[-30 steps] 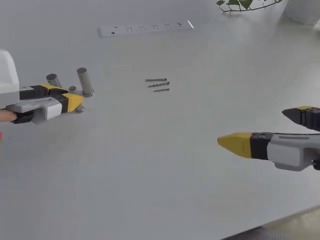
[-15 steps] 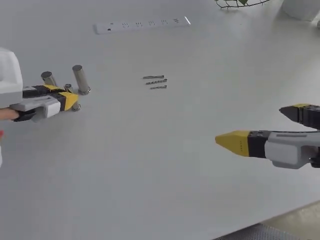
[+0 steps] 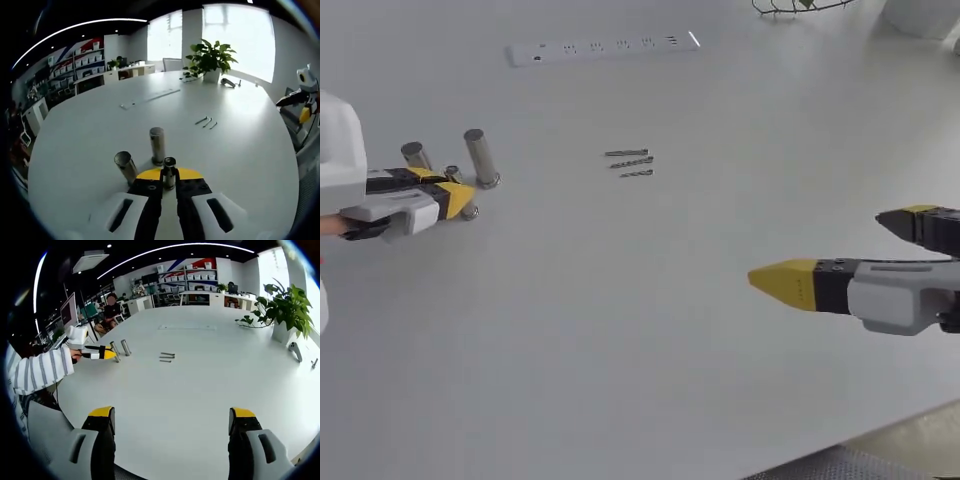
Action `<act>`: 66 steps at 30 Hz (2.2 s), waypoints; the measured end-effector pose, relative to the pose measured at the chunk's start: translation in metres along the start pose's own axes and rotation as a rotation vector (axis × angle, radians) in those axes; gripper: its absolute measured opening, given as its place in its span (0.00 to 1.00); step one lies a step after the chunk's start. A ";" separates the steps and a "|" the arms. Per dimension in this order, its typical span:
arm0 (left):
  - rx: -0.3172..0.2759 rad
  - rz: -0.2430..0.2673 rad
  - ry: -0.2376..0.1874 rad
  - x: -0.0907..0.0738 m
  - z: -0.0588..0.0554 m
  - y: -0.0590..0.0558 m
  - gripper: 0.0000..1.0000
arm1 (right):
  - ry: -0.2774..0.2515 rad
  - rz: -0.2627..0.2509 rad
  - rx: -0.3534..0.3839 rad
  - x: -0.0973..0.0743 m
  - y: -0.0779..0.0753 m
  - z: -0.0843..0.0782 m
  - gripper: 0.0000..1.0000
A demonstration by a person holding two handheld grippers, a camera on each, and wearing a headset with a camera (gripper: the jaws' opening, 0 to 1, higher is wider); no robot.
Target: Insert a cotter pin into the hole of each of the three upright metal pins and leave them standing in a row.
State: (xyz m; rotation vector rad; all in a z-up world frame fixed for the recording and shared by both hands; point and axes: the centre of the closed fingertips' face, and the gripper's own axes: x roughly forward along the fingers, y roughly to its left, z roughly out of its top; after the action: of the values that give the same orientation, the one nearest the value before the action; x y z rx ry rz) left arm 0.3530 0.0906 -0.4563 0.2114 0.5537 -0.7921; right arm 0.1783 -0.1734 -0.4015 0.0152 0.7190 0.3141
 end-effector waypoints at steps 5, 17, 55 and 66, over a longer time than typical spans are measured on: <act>0.003 0.004 -0.003 -0.001 0.001 0.000 0.05 | -0.004 0.000 0.000 0.000 -0.001 0.001 0.93; 0.071 -0.007 -0.026 -0.014 0.015 -0.013 0.05 | -0.022 0.008 -0.006 -0.002 0.003 0.004 0.93; 0.207 -0.224 -0.066 -0.038 0.020 -0.130 0.05 | -0.076 0.091 -0.022 0.000 0.030 0.013 0.92; 0.206 -0.235 -0.056 -0.027 0.006 -0.141 0.05 | -0.048 0.128 -0.051 0.009 0.044 0.006 0.92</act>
State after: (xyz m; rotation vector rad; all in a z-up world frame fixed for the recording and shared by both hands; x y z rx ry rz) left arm 0.2378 0.0076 -0.4332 0.3166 0.4489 -1.0817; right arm 0.1766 -0.1286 -0.3972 0.0208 0.6634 0.4530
